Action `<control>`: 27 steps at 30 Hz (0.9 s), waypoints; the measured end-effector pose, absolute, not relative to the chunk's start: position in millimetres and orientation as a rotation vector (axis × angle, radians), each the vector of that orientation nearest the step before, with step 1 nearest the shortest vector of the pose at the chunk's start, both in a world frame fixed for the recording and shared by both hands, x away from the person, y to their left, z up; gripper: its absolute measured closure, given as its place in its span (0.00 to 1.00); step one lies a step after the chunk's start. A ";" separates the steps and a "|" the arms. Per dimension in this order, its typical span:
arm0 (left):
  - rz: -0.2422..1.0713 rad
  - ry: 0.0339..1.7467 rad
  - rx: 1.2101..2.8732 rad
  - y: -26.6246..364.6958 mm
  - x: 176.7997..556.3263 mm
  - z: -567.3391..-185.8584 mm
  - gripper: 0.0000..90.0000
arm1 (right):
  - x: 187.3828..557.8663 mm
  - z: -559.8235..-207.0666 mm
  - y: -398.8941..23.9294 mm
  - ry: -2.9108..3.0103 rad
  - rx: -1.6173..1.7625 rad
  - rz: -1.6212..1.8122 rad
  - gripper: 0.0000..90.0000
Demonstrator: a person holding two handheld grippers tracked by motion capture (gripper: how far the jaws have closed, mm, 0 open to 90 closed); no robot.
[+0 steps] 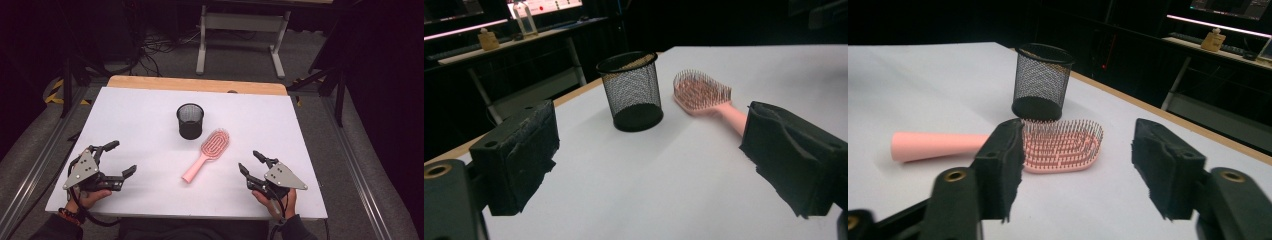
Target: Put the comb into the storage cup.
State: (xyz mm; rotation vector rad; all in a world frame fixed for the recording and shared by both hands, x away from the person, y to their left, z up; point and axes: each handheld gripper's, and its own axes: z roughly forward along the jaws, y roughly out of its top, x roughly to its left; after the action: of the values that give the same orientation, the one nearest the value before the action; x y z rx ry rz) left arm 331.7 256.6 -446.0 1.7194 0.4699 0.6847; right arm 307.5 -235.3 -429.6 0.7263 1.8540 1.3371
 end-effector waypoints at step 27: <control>0.630 0.465 1.772 254.7 334.6 -453.2 0.06 | 314.2 -431.2 -223.8 1.837 0.731 1.307 0.09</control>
State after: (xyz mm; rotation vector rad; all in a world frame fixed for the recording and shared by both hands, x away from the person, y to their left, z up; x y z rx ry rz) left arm 334.6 254.7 -453.2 1.7719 0.4655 0.6297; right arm 314.2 -223.8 -431.2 0.7313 1.8370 1.3069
